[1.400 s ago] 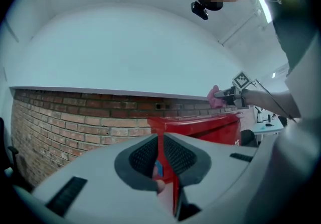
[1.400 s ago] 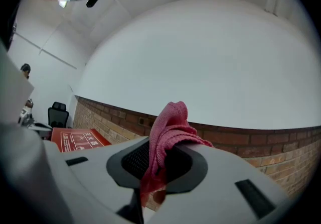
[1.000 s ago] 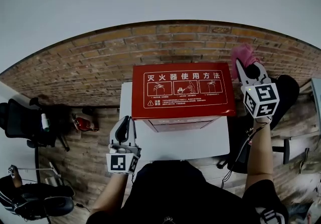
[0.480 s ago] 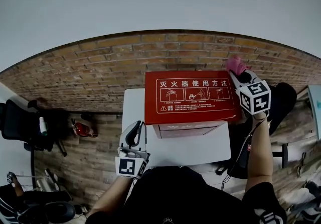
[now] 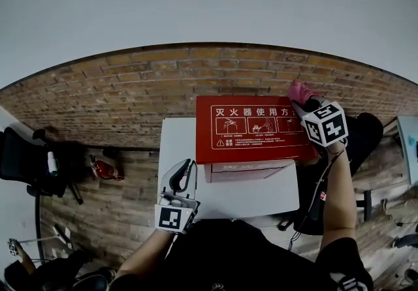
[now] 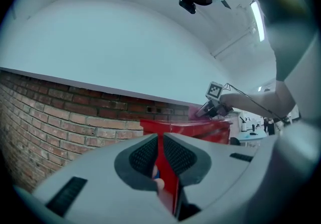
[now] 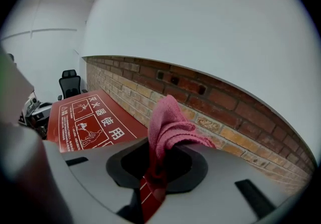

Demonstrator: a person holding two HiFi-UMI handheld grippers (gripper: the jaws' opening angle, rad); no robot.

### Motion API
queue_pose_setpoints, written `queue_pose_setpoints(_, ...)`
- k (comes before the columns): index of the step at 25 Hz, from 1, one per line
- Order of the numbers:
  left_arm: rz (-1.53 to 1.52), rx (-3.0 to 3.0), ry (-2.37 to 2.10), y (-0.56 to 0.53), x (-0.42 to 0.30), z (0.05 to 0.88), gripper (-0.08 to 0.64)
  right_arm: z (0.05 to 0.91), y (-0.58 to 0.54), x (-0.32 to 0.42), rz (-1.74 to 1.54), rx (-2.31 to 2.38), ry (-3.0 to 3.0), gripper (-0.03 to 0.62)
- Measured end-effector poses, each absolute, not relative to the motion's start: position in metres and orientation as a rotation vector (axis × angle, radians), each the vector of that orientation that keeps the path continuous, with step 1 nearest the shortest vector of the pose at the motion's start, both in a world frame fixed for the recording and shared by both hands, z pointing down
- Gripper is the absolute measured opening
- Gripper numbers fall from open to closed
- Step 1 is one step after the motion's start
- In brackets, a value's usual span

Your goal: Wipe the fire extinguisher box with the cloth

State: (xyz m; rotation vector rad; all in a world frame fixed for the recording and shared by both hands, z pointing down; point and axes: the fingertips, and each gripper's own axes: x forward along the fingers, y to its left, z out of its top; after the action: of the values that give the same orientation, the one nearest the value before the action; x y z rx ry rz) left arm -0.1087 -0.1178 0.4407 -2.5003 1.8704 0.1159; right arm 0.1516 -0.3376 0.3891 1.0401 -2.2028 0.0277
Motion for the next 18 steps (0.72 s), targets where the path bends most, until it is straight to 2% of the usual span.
queue_pose_setpoints(18,0.116,-2.542,1.809,-0.115,-0.105,0.439,0.064,0.393,-0.317,0.108,0.002,0.938,-2.180,0.074)
